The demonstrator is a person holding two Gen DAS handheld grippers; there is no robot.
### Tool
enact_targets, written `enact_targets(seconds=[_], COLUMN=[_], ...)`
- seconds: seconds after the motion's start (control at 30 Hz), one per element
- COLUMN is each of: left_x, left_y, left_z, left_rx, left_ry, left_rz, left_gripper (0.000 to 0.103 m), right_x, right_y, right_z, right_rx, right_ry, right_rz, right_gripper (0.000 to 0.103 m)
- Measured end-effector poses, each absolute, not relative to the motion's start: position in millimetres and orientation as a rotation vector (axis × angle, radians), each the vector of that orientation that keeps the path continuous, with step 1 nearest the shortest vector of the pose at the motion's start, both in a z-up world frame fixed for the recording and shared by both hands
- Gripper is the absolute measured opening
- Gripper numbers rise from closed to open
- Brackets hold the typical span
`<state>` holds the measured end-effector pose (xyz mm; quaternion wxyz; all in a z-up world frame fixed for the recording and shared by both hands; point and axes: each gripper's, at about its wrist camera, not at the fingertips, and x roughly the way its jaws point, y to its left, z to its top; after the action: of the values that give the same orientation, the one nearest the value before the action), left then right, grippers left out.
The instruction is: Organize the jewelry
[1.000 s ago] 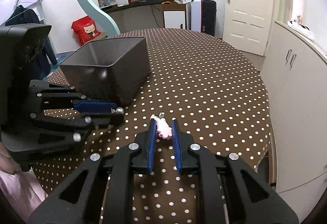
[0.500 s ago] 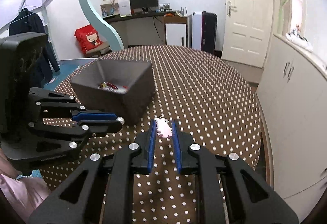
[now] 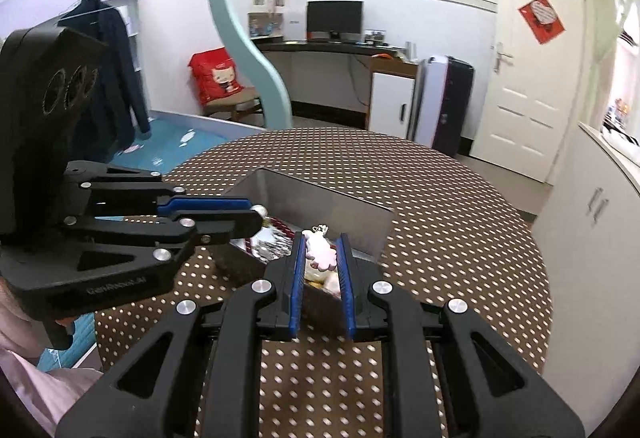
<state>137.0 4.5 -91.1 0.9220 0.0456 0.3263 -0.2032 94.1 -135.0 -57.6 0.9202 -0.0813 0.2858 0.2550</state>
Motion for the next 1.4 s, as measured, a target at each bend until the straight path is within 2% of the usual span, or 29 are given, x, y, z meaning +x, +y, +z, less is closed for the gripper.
enact_targets(seconds=[0.03,0.07,0.37,0.47,0.53,0.57,0.63,0.73,0.8,0.93,1.0,1.4], left_x=[137,136,123,117,112,108,102,93,87,76,71,48], left_y=[6,8,12,12,10,11,11,14,15,19,19,14], left_z=[-91,-91,-90,-84,-80,-77,-72,-62,-54,-35,-26,0], left_rx=[0.090,0.074,0.057,0.053,0.050,0.045,0.042,0.020,0.003,-0.020,-0.020,0.033], left_ry=[0.671,0.670,0.682,0.674,0.670,0.666,0.656,0.633,0.624,0.573,0.550,0.507], left_rz=[-0.411,-0.414,-0.389,-0.363,-0.337,-0.320,-0.296,-0.248,-0.226,-0.195,-0.176,-0.141], left_gripper=[0.035,0.039,0.041,0.051,0.055,0.059,0.061,0.068,0.078,0.085,0.089,0.091], right_x=[97,98,82,74,68,65,57,49,43,29,23,0], right_y=[-134,-134,-135,-138,-143,-146,-151,-157,-162,-168,-168,-169], right_z=[-58,-59,-55,-50,-44,-42,-35,-26,-19,-4,1,14], right_rx=[-0.160,-0.151,-0.134,-0.114,-0.083,-0.066,-0.031,0.008,0.030,0.039,0.029,-0.019], right_ry=[0.596,0.603,0.606,0.593,0.577,0.569,0.556,0.541,0.521,0.460,0.434,0.357], right_rz=[0.517,0.520,0.488,0.463,0.435,0.424,0.402,0.352,0.328,0.288,0.278,0.234], right_gripper=[0.024,0.024,0.026,0.032,0.045,0.047,0.059,0.072,0.077,0.091,0.093,0.096])
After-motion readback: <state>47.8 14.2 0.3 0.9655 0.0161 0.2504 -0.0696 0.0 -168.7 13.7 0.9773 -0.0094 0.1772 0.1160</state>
